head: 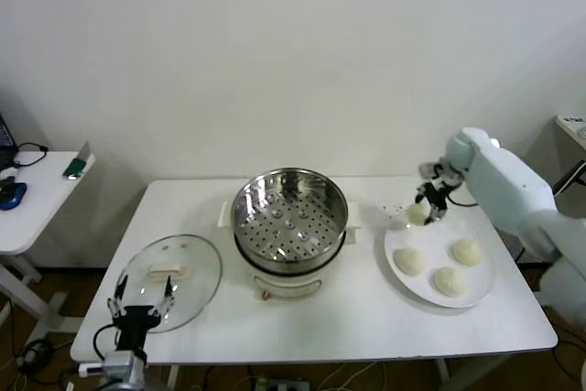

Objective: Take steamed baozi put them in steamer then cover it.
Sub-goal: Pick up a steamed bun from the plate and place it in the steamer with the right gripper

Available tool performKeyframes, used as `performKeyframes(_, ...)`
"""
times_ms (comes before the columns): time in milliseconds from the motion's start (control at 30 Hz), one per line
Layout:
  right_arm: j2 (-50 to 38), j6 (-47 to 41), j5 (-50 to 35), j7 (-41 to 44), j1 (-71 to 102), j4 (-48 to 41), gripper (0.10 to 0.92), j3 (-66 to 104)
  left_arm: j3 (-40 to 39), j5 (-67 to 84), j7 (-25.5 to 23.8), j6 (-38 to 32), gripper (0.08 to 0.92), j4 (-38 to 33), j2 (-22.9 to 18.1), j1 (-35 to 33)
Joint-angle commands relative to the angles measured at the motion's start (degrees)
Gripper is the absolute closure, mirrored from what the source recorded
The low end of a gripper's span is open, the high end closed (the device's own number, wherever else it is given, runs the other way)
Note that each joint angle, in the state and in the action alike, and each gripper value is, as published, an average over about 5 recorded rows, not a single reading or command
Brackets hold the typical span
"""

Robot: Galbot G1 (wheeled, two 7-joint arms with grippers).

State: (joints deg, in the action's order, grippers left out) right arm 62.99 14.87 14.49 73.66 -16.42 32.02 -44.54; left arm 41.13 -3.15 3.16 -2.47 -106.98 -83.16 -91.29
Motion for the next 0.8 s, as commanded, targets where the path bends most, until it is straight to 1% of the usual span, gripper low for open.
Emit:
performKeyframes(33,3.2,5.0,-6.1,2.1,-11.2,1.9,0.375,-9.9,0.0,0.1,0.1,-0.1,0.177,-0.3,-0.1,-0.4)
performKeyframes(133,7.1,8.0,-8.3,3.0,-15.4,3.2,0.371,-12.6,0.0,0.1,0.1,-0.1,0.177,-0.5,-0.1,-0.7)
performKeyframes(267,11.4,10.3,-11.2,3.4,-19.6,7.4,0.365,-16.3,0.0,0.2,0.1,0.0,0.177,-0.8,0.0,-1.2)
performKeyframes(433,15.6,13.3,-10.5,3.2,-21.0,12.7,0.364,-17.9,0.0,0.7,-0.2,-0.2,0.177,-1.0,0.2,-1.8)
performKeyframes(533,17.6,15.4,-7.1,2.2,-20.0,15.9,0.364,-18.0,0.0,1.1,-0.5,-0.3,0.177,-0.9,0.5,-2.2)
performKeyframes(633,19.2,17.9,-1.5,0.7,-17.8,18.6,0.364,-17.6,0.0,1.1,-0.6,-0.4,0.177,-1.0,0.6,-2.4)
performKeyframes(800,22.5,22.1,9.4,-2.0,-11.9,19.2,0.362,-15.4,0.0,1.1,-0.6,-0.2,0.177,-1.5,0.7,-2.3)
